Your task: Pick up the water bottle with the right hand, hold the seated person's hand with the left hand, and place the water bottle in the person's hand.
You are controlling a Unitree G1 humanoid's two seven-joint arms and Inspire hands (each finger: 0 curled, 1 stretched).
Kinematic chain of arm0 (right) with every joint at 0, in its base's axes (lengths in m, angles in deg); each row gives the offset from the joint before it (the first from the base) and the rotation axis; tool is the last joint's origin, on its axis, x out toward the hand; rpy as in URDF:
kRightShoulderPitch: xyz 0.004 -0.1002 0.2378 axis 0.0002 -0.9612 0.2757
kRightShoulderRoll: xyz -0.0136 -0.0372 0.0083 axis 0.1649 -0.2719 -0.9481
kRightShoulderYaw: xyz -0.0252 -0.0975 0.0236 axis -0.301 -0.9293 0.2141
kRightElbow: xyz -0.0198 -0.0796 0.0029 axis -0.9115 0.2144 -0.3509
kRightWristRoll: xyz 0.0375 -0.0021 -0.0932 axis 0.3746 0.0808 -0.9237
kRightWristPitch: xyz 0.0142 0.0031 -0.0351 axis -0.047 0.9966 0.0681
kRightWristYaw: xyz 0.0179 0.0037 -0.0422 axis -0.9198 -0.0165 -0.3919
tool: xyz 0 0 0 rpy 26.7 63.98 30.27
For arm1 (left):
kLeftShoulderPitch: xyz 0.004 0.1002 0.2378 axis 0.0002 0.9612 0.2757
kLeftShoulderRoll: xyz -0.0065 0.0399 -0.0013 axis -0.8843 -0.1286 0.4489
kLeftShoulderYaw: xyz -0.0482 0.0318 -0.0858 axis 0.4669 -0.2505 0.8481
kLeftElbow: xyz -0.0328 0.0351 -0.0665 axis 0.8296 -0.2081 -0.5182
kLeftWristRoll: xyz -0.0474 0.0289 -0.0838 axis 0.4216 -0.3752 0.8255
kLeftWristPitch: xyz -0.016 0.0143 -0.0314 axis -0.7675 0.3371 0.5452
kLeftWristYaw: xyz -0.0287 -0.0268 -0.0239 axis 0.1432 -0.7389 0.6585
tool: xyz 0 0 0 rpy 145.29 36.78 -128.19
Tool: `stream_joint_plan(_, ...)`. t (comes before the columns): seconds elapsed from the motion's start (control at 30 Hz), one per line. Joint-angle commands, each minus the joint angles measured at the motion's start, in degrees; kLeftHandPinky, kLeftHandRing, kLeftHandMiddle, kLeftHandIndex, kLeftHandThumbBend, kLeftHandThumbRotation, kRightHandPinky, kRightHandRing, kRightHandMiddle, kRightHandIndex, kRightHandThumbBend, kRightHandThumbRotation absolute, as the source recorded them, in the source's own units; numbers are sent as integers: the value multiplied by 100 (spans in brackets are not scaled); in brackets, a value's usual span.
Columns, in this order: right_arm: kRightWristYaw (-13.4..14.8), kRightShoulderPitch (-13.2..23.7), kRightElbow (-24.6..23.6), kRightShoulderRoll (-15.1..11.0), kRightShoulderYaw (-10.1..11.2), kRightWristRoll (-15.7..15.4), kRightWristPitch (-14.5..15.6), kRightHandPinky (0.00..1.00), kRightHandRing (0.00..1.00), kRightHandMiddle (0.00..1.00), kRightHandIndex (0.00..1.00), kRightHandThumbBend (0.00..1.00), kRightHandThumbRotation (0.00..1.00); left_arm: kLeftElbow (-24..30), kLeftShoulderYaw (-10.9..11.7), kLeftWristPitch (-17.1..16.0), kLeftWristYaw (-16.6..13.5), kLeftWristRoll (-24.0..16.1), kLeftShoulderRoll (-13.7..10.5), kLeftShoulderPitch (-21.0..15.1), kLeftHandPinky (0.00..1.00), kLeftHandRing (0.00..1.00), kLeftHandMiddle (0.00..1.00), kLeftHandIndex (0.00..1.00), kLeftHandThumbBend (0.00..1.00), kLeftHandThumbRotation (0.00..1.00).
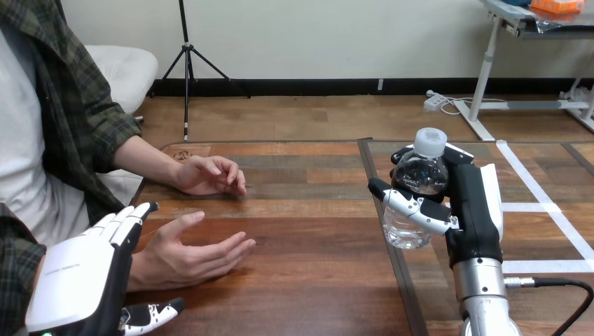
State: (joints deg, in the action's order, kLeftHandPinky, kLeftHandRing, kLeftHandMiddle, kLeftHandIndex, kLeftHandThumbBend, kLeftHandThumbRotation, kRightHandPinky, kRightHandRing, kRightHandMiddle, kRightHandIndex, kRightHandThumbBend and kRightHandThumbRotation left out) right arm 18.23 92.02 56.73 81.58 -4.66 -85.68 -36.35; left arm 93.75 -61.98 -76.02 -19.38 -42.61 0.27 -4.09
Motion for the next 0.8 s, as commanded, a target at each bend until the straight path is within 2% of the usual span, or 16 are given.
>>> stream_joint_plan(0.0, 22, 256, -399, -35, 67, 58, -23, 32, 38, 44, 48, 69, 0, 336, -91, 75, -54, -94, -223, -220, 85, 88, 88, 87, 84, 7)
stream_joint_plan(0.37, 37, 225, -473, -58, 67, -4, 19, 32, 38, 44, 48, 69, 0, 295, -104, 202, -208, -185, -275, -249, 81, 84, 85, 84, 86, 3)
stream_joint_plan(0.77, 46, 227, -524, -51, 66, -19, 61, 32, 38, 44, 47, 69, 0, 276, -136, 430, -216, -324, -367, -282, 77, 83, 84, 83, 89, 0)
